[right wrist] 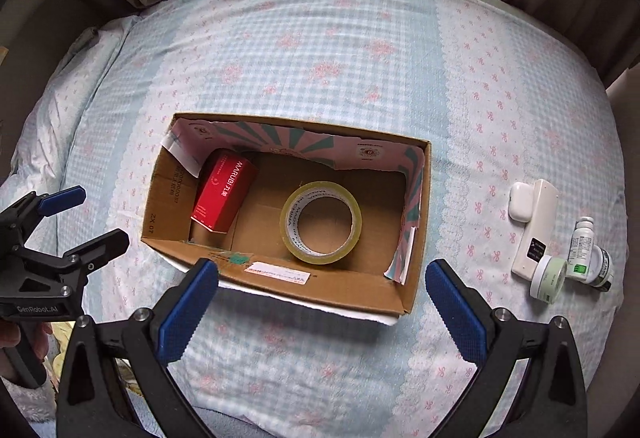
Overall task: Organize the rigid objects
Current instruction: 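Lower and release the red box and tape into the cardboard box with both tools, then grasp the green-lidded jar with the left tool while the right tool grasps the green-label bottle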
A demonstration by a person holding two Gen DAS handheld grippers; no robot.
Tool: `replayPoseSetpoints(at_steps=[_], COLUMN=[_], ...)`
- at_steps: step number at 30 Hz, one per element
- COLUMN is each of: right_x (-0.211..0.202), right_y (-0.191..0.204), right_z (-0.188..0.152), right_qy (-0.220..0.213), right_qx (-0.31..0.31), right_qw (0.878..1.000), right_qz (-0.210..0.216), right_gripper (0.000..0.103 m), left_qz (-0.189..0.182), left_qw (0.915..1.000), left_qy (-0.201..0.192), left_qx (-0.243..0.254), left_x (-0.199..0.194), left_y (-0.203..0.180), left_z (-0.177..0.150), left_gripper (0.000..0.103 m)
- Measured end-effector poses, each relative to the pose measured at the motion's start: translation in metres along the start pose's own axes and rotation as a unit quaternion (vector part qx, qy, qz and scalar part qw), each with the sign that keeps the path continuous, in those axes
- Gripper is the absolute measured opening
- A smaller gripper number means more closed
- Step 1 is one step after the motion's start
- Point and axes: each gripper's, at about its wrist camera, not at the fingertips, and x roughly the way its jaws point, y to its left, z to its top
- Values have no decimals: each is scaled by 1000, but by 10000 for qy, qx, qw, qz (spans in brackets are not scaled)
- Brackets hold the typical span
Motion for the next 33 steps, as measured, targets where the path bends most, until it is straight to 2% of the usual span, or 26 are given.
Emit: replayPoseSetpoints(at_steps=[5,14,22,28,33], right_x=[-48,-119,-144,-150,-151], right_y=[-15,-84,-169,-240,-302], right_z=[-26,-93,-141,-158,-158], right_qy=[-487,-1059,-1304,-1278,-1261], right_qx=[243,1491,2189,2178,2165], right_qw=[9982,9812,9649,9657,9663], right_qz=[-270,-617,-631,-597,-590], right_gripper=[103,103,103,103,103], left_qz=[-63,-200,-462,-378,-264], left_qw=[9991,9899,9852,9818,9782], left_qy=[-338,-960,-851,-790,-785], left_qx=[254,1022,1416,1687,1905], left_x=[-29,-62,-58,-42,-19], left_y=[-29,-109,-207,-293,-362], left_z=[-11,-33,-54,-67,-63], left_gripper=[103,103,103,103,103])
